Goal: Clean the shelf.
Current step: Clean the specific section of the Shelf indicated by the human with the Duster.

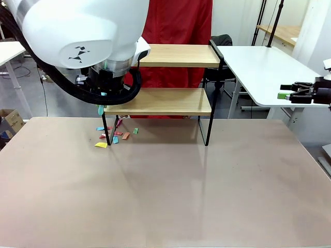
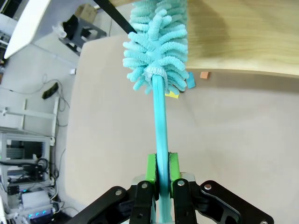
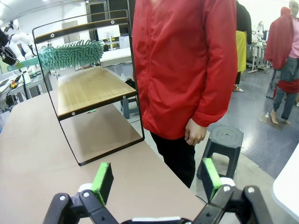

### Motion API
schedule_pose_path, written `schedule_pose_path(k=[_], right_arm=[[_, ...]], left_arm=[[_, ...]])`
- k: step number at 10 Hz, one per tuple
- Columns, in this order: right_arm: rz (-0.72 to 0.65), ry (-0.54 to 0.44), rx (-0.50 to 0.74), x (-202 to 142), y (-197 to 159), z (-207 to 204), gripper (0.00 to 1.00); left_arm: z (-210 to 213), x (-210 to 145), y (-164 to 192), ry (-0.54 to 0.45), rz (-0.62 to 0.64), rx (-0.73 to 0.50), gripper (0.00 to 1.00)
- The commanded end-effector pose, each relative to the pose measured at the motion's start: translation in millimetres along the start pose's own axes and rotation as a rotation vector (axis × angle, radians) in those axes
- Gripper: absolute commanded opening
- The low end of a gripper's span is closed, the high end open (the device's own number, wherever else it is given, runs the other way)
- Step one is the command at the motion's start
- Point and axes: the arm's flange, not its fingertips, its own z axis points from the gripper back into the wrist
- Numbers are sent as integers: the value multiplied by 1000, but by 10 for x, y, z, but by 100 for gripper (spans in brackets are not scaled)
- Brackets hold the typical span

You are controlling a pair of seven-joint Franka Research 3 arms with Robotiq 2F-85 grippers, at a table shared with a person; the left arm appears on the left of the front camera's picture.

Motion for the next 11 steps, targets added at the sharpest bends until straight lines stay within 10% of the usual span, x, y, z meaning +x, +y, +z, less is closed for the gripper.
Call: schedule_pose_path(k=[1, 11], right_arm=[[-13, 11, -13, 80, 14, -10, 100], [-13, 11, -13, 80, 14, -10, 100]], left_arm=[[-126, 23, 42, 30, 13, 27, 13], [-19, -10, 718, -100, -412, -581, 13]])
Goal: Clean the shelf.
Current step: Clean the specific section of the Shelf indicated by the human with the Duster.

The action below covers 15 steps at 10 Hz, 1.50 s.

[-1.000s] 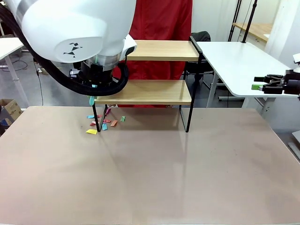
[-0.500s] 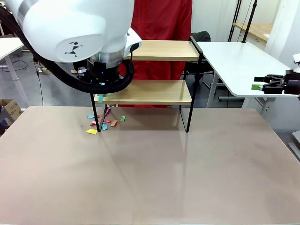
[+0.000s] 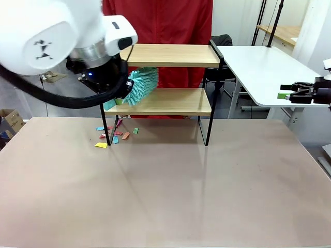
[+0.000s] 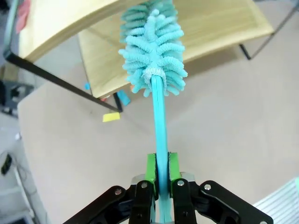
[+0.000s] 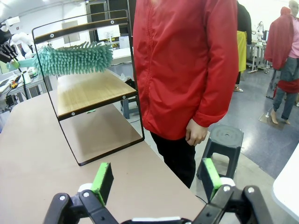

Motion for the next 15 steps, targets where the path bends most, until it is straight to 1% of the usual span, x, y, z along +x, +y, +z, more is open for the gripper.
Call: schedule_pose_path(k=[1, 2, 3, 5, 6, 7, 9, 10, 11, 12, 13, 15], right_arm=[[-13, 11, -14, 80, 14, -9, 100], [-13, 11, -14, 80, 14, -9, 100], [-13, 11, -14, 80, 14, -9, 100], [-13, 11, -14, 80, 14, -9, 100], [-13, 11, -14, 80, 14, -9, 100], [-13, 11, -14, 80, 14, -9, 100], [-13, 11, -14, 80, 14, -9, 100], [-13, 11, -14, 80, 14, -9, 100], [-13, 11, -14, 80, 14, -9, 100], [-13, 11, -14, 80, 14, -9, 100], [-13, 11, -14, 80, 14, -9, 100], [-13, 11, -14, 80, 14, -9, 100]], left_arm=[[113, -175, 345, -29, -131, -230, 13], [85, -181, 488, -13, -148, -351, 13], [52, -205, 594, -18, -199, -455, 13], [15, -245, 779, -11, -291, -575, 13], [35, -262, 844, 20, -346, -613, 13], [96, -266, 895, 53, -391, -621, 13], [238, -209, 933, 133, -474, -582, 13], [320, -169, 955, 222, -493, -553, 13], [385, -128, 968, 284, -503, -538, 13], [515, -94, 986, 354, -547, -489, 13], [630, -79, 1005, 424, -591, -467, 13], [733, -106, 1086, 561, -730, -367, 13]])
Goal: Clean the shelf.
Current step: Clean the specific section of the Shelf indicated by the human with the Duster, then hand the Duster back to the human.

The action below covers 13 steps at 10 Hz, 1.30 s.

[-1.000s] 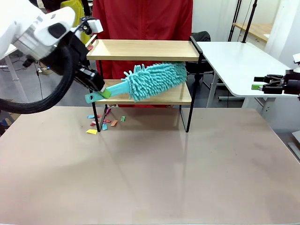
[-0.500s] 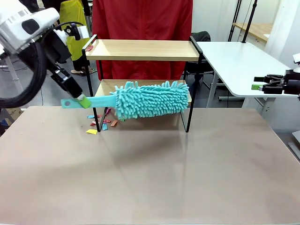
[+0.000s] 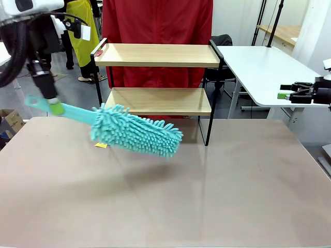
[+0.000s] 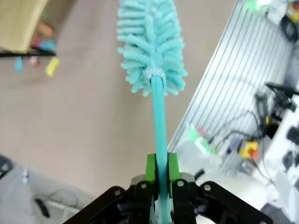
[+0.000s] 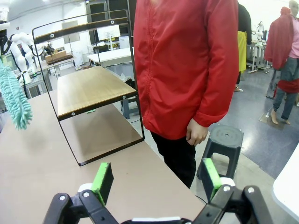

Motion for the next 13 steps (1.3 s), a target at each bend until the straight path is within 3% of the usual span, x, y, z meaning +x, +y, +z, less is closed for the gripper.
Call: schedule_pose_path(k=[1, 13], right_arm=[[-13, 11, -14, 80, 13, -7, 100], [-13, 11, -14, 80, 13, -7, 100]], left_arm=[[106, -98, 100, 152, -72, 63, 13], [55, -141, 83, 170, -42, 59, 13]])
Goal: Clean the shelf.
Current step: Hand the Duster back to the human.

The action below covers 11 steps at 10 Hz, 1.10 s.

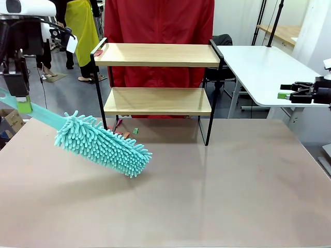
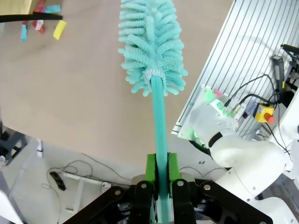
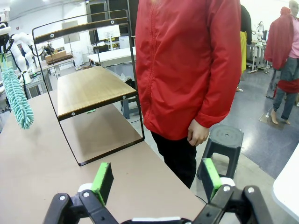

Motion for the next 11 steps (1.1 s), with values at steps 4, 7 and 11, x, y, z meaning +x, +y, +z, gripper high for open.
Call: schedule_pose_path(k=[4, 7, 11], right_arm=[[30, -3, 42, 241, 54, 29, 100], [77, 24, 189, 1000, 350, -43, 100], [43, 86, 448, 1619, 1166, -205, 100]], left_arm=[[0, 0, 0, 0, 0, 0, 13], [-131, 72, -12, -126, -57, -22, 13], [-341, 111, -26, -320, -120, -32, 13]])
